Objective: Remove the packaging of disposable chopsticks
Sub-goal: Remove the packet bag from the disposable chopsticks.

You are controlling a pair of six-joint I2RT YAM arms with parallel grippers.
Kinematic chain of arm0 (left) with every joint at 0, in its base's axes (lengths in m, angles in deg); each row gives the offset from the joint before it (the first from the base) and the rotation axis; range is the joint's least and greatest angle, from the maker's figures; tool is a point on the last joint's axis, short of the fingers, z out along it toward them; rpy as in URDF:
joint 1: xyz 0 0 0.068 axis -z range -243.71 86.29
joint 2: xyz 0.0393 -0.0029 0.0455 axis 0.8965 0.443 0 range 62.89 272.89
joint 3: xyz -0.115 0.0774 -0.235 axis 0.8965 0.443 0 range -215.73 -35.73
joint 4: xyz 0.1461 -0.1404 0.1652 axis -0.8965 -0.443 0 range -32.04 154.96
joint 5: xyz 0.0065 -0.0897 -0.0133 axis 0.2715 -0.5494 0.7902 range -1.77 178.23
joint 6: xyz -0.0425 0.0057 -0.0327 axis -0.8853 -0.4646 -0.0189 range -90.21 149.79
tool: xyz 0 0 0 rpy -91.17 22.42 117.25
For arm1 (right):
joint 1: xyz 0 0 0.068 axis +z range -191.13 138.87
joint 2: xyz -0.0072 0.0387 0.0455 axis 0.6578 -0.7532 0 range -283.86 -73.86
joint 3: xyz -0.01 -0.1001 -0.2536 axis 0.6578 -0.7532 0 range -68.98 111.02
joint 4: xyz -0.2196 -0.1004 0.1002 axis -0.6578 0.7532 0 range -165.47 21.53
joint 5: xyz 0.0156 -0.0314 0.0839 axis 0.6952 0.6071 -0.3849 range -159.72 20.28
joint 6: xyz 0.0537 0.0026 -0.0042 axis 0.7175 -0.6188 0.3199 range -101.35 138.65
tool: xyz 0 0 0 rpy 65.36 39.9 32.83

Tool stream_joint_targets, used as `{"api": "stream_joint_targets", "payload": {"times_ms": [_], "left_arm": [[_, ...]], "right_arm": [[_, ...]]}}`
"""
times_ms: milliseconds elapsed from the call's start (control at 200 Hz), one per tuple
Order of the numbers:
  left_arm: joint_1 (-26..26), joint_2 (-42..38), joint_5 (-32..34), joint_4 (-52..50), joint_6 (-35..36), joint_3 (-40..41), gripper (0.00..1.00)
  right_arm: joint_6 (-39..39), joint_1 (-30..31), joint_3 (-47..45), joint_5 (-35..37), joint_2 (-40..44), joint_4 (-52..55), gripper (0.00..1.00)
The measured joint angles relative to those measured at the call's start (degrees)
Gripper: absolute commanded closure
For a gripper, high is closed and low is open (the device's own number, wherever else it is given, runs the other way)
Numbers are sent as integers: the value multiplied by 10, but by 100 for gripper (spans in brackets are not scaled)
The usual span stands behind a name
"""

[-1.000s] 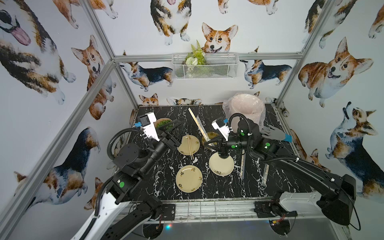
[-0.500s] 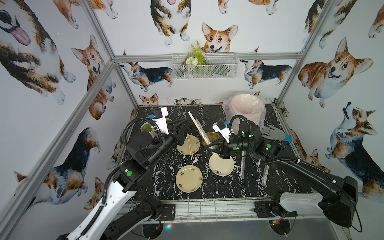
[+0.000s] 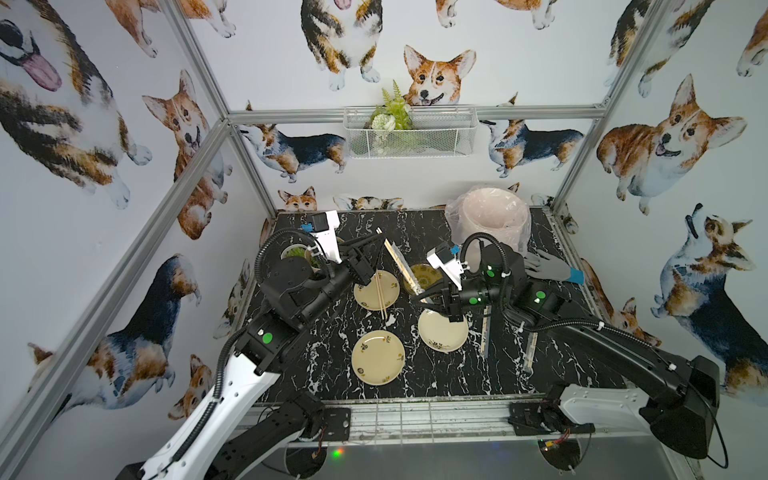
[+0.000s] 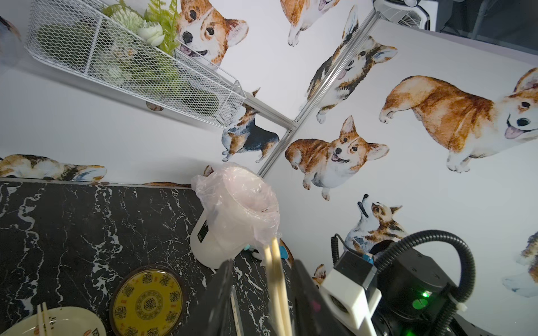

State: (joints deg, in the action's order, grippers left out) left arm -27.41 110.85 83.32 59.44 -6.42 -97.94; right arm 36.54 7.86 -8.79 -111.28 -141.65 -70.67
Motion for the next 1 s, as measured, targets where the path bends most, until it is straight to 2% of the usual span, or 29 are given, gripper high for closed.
{"api": "stream_joint_targets", "payload": {"times_ms": [160, 300, 400, 466, 581, 596, 641, 666, 701, 746, 901, 1001], "left_arm": [[-7, 5, -29, 25, -16, 2, 75], [-15, 7, -54, 43, -30, 8, 76], [-23, 10, -71, 55, -42, 13, 88], [-29, 11, -80, 65, -51, 18, 100], [-39, 11, -101, 84, -76, 25, 100], [-40, 11, -102, 86, -78, 26, 100], [-44, 10, -107, 92, -82, 30, 100], [-47, 10, -111, 95, -85, 31, 100], [-50, 9, -112, 100, -86, 34, 100], [-54, 8, -116, 106, -87, 37, 100], [-59, 10, -163, 129, -90, 48, 100], [-59, 13, -203, 151, -90, 56, 100]], "right_arm": [[0, 1, -1, -9, 0, -3, 100], [1, 1, -1, -11, 0, -3, 100], [1, 1, -1, -12, 1, -3, 100], [2, 1, -1, -12, 2, -4, 100], [2, 1, -1, -8, 4, -5, 100], [2, 1, -1, -7, 4, -5, 93], [2, 1, -2, -4, 7, -4, 58], [2, 1, -2, -2, 8, -3, 44], [0, 1, -2, 3, 12, -2, 30], [-5, 1, -2, 12, 19, -1, 24], [-43, -1, 26, 37, 29, 16, 27], [-56, -11, 73, 24, 16, 32, 43]]}}
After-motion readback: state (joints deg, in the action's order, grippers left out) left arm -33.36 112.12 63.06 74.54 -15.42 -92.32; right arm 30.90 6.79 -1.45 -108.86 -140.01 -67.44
